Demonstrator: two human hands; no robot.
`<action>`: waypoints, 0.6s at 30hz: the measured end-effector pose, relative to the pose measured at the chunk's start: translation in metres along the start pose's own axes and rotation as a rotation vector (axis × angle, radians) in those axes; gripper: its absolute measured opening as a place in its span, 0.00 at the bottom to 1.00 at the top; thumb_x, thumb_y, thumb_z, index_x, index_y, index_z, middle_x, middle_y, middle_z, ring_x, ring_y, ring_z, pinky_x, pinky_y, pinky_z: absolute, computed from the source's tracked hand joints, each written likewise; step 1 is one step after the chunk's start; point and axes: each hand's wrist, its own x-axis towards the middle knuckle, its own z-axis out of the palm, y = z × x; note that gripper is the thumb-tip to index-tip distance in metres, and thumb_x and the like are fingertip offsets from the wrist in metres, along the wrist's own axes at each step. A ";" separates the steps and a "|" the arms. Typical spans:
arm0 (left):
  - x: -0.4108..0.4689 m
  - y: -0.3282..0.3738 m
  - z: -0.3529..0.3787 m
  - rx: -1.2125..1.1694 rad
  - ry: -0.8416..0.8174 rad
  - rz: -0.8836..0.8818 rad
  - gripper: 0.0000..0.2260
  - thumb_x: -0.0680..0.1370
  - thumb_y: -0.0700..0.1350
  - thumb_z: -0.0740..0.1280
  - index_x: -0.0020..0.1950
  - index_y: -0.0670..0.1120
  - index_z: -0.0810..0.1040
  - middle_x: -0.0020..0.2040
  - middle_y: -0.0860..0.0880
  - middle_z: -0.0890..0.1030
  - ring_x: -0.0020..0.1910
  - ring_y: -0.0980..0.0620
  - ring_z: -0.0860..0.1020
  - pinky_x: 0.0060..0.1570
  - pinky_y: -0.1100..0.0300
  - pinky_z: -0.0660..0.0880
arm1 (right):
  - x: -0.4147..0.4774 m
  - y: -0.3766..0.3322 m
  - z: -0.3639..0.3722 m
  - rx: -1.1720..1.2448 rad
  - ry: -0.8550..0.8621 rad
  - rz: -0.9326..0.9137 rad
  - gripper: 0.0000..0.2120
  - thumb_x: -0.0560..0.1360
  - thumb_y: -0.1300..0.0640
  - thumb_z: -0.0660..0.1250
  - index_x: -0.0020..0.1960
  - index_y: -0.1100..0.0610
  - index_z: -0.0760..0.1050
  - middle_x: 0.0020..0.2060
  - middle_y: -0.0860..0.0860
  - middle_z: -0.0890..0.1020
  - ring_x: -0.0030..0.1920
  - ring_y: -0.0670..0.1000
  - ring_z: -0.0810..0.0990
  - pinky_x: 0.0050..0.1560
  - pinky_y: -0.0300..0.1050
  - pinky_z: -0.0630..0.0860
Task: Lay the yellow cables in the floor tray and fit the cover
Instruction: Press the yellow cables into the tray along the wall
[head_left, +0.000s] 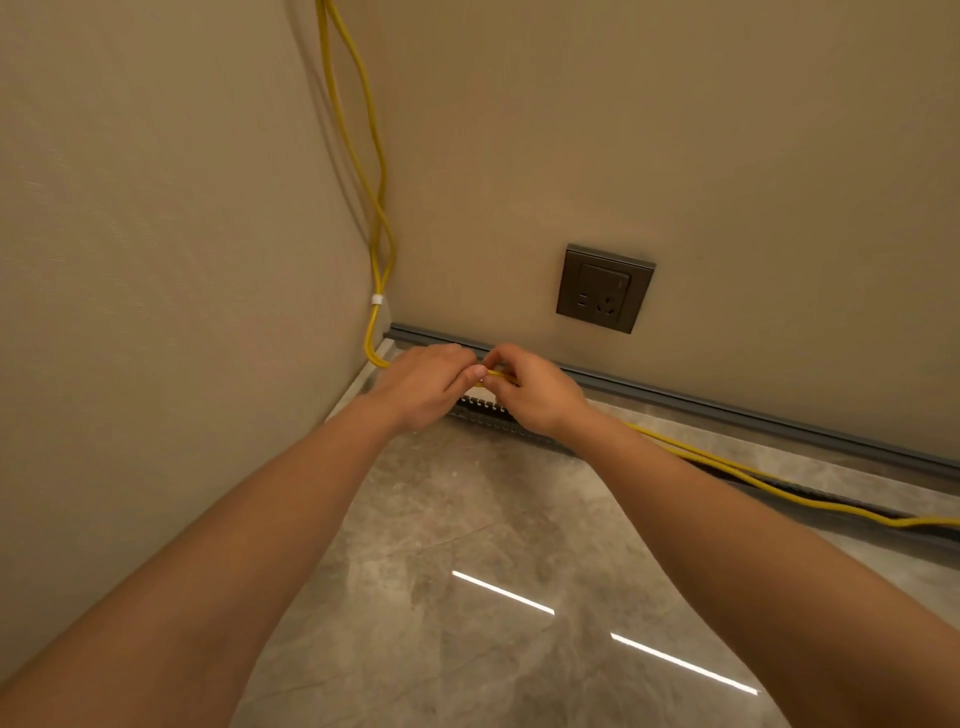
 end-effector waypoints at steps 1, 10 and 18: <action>-0.001 -0.002 0.002 -0.013 0.001 0.005 0.13 0.83 0.53 0.54 0.41 0.52 0.67 0.38 0.53 0.71 0.41 0.47 0.76 0.38 0.52 0.70 | 0.001 0.002 0.000 -0.043 0.011 -0.012 0.08 0.78 0.46 0.61 0.54 0.46 0.72 0.39 0.45 0.78 0.41 0.51 0.76 0.37 0.46 0.70; -0.010 -0.043 0.010 0.044 -0.119 -0.141 0.13 0.82 0.54 0.57 0.60 0.55 0.77 0.57 0.52 0.81 0.55 0.48 0.78 0.50 0.53 0.75 | 0.005 0.018 0.001 -0.302 0.021 -0.086 0.08 0.77 0.51 0.64 0.55 0.43 0.69 0.50 0.48 0.81 0.46 0.54 0.79 0.37 0.44 0.69; -0.008 -0.050 0.019 0.045 0.015 -0.254 0.08 0.77 0.54 0.67 0.52 0.51 0.73 0.45 0.50 0.82 0.43 0.47 0.79 0.38 0.57 0.68 | 0.014 0.010 0.022 -0.384 0.035 -0.120 0.12 0.74 0.48 0.67 0.57 0.44 0.76 0.50 0.48 0.81 0.49 0.52 0.79 0.38 0.42 0.68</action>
